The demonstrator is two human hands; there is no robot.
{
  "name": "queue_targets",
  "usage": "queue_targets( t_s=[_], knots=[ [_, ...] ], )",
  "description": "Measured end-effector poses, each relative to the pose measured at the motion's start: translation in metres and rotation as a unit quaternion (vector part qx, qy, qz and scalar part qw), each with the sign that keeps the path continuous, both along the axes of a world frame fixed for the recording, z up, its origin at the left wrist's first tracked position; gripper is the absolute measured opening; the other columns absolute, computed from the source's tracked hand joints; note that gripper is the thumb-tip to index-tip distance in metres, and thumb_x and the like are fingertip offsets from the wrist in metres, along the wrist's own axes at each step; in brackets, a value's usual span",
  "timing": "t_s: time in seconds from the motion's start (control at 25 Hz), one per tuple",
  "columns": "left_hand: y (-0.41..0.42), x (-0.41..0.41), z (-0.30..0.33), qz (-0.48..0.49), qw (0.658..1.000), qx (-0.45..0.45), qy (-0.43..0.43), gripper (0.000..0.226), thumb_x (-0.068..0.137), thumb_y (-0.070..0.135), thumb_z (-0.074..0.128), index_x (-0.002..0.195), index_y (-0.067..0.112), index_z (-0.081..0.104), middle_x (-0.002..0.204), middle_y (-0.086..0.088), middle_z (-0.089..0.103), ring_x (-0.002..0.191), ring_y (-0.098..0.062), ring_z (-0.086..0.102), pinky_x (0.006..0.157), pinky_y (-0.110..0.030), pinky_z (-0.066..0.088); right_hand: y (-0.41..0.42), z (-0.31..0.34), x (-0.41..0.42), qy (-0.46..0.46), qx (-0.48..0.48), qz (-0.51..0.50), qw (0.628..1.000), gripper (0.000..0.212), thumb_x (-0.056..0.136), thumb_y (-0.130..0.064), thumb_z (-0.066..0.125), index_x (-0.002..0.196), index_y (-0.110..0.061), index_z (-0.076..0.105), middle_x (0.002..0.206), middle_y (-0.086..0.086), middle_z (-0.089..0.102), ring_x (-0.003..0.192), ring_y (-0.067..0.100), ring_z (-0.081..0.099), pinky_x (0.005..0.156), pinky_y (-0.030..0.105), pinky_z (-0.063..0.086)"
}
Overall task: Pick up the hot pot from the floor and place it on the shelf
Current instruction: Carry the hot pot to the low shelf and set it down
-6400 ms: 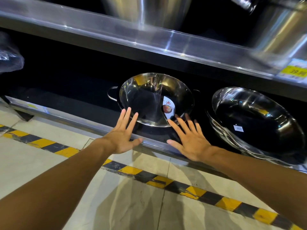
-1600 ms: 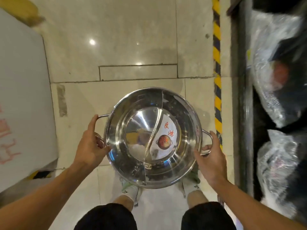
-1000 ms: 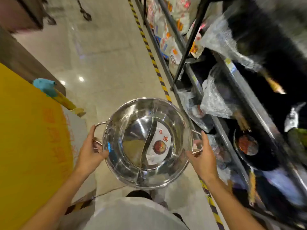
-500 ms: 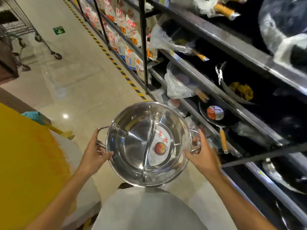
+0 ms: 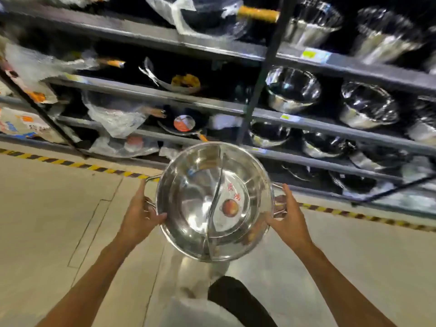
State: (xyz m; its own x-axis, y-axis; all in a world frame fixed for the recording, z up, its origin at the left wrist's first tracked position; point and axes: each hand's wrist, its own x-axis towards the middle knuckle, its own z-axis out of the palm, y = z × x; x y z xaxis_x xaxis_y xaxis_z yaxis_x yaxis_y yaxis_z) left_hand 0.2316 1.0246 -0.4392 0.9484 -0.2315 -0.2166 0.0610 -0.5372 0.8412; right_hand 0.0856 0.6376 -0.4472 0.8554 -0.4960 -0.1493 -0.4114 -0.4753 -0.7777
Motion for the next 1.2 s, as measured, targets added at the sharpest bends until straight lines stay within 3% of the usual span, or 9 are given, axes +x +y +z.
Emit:
queue_targets(
  t_s=[0.12,0.28,0.4,0.56,0.68,0.92,1.08,1.16,1.2],
  knots=[
    [-0.056,-0.015,0.0,-0.067,0.998,-0.01,0.015,0.115,0.07,0.004,0.086,0.157,0.026,0.014,0.098,-0.023,0.057,0.075,-0.029,0.061,0.076,-0.043,0.056,-0.031,0.002,-0.068,0.008,-0.008,-0.07,0.998,0.113,0.069,-0.044,0.089,0.156,-0.046,0.016,0.121,-0.012,0.059,0.094,-0.005,0.064,0.072,0.023,0.06],
    [-0.135,-0.044,0.005,-0.129,0.992,0.003,0.002,0.116,0.07,0.009,0.087,0.158,0.028,0.013,0.1,-0.016,0.057,0.079,-0.028,0.062,0.075,-0.043,0.057,-0.079,0.002,-0.141,-0.004,0.007,-0.133,0.991,0.111,0.066,-0.055,0.086,0.153,-0.051,0.018,0.118,-0.014,0.057,0.091,-0.002,0.066,0.062,0.021,0.059],
    [-0.189,-0.064,0.009,-0.142,0.989,0.027,-0.029,0.12,0.07,0.019,0.088,0.158,0.032,0.008,0.104,-0.005,0.052,0.078,-0.018,0.059,0.064,-0.027,0.048,-0.117,0.0,-0.173,-0.019,0.02,-0.163,0.986,0.108,0.068,-0.05,0.087,0.151,-0.056,0.018,0.119,-0.014,0.056,0.086,0.002,0.066,0.065,0.03,0.063],
    [-0.27,-0.102,0.007,-0.165,0.985,0.033,-0.036,0.121,0.07,0.019,0.088,0.158,0.032,0.007,0.104,-0.004,0.055,0.073,-0.018,0.06,0.059,-0.018,0.047,-0.191,-0.004,-0.225,-0.032,0.046,-0.167,0.984,0.109,0.067,-0.048,0.086,0.153,-0.053,0.018,0.119,-0.012,0.056,0.084,0.012,0.069,0.068,0.034,0.063],
    [-0.321,-0.134,-0.003,-0.155,0.987,0.034,-0.018,0.117,0.071,0.015,0.087,0.158,0.031,0.011,0.1,-0.007,0.055,0.077,-0.02,0.061,0.062,-0.017,0.047,-0.246,-0.007,-0.257,-0.041,0.022,-0.148,0.988,0.11,0.068,-0.049,0.084,0.157,-0.042,0.019,0.117,-0.012,0.057,0.083,0.01,0.069,0.07,0.028,0.062],
    [-0.367,-0.171,-0.023,-0.076,0.996,0.02,0.039,0.112,0.07,0.01,0.087,0.156,0.032,0.018,0.085,-0.012,0.056,0.077,-0.025,0.061,0.074,-0.031,0.052,-0.333,-0.019,-0.24,0.01,0.031,-0.059,0.998,0.111,0.074,-0.037,0.087,0.16,-0.032,0.018,0.119,-0.007,0.057,0.082,0.007,0.067,0.065,0.02,0.057],
    [-0.378,-0.16,-0.049,-0.016,0.999,-0.017,0.043,0.112,0.065,0.006,0.089,0.154,0.025,0.023,0.062,-0.004,0.064,0.057,-0.016,0.064,0.055,-0.019,0.053,-0.368,-0.042,-0.18,0.046,0.039,0.001,0.998,0.112,0.074,-0.038,0.087,0.16,-0.032,0.016,0.12,-0.005,0.057,0.084,0.009,0.068,0.066,0.021,0.058],
    [-0.387,-0.146,-0.074,0.005,1.0,0.014,0.006,0.11,0.066,0.007,0.088,0.151,0.037,0.025,0.067,0.006,0.069,0.058,-0.015,0.065,0.052,-0.018,0.053,-0.384,-0.061,-0.144,0.07,0.026,0.032,0.997,0.111,0.075,-0.04,0.086,0.16,-0.033,0.015,0.122,-0.004,0.057,0.086,0.009,0.068,0.069,0.023,0.06],
    [-0.392,-0.139,-0.087,0.012,0.999,0.03,0.0,0.109,0.067,0.008,0.087,0.148,0.046,0.025,0.07,0.006,0.068,0.06,-0.018,0.065,0.055,-0.024,0.057,-0.392,-0.069,-0.126,0.085,0.019,0.047,0.995,0.11,0.076,-0.04,0.086,0.159,-0.034,0.015,0.124,-0.004,0.057,0.087,0.009,0.068,0.071,0.026,0.061]
  ],
)
